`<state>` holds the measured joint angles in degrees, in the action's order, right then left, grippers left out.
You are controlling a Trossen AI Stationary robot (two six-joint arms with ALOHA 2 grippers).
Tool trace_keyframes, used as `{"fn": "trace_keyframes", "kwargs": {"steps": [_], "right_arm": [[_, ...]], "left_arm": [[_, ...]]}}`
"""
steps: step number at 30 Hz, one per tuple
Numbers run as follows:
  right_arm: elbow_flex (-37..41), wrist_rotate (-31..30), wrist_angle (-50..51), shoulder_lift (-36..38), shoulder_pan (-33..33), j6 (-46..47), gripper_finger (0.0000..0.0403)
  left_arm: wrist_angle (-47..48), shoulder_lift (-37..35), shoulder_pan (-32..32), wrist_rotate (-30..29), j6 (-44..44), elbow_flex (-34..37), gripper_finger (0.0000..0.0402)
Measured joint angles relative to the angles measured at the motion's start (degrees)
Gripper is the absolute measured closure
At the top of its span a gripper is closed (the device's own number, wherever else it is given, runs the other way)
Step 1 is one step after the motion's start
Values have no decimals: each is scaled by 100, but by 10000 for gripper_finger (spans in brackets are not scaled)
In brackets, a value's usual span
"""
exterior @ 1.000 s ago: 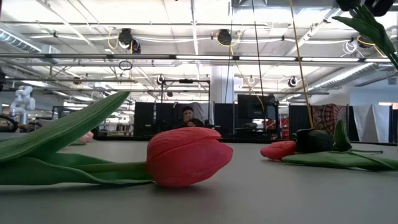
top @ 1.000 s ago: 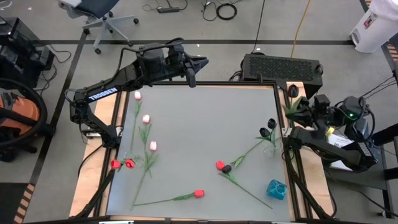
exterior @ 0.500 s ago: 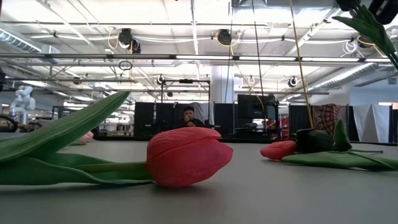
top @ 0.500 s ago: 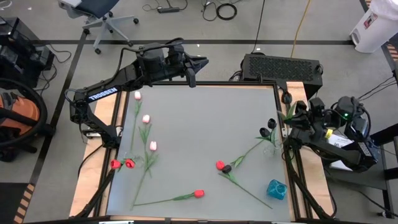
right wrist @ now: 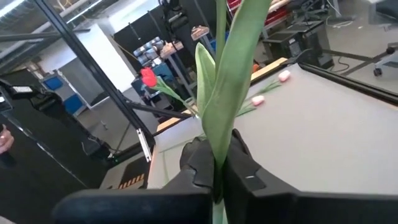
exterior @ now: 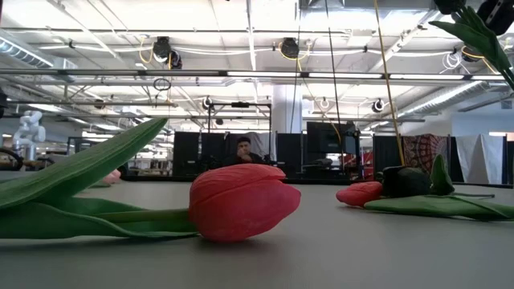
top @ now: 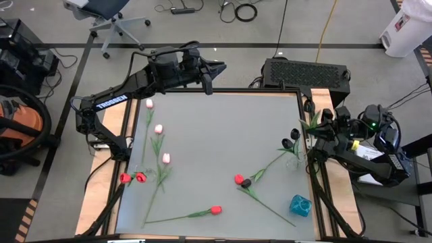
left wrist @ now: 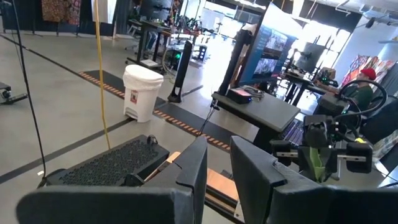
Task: Sort flowers into vase by color
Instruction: Put the left black tulip into the right transparent vase
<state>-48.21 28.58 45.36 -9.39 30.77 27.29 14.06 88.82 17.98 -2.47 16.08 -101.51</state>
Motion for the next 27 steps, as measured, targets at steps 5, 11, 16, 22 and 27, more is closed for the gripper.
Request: {"fn": "trace_keyframes", "kwargs": {"steps": [5,11,16,22,27], "right_arm": [[0,-16,0,0,0,50,379],[0,-14,35,0,2,44,352],[0,-14,94,0,1,7,327],[0,-11,172,0,2,-50,290],[2,-11,171,0,2,-50,259]], "left_arm": [[0,0,0,0,1,0,324],[0,0,0,1,2,0,324],[1,0,0,1,4,0,324],[1,0,0,1,4,0,324],[2,0,-15,1,8,0,324]]}}
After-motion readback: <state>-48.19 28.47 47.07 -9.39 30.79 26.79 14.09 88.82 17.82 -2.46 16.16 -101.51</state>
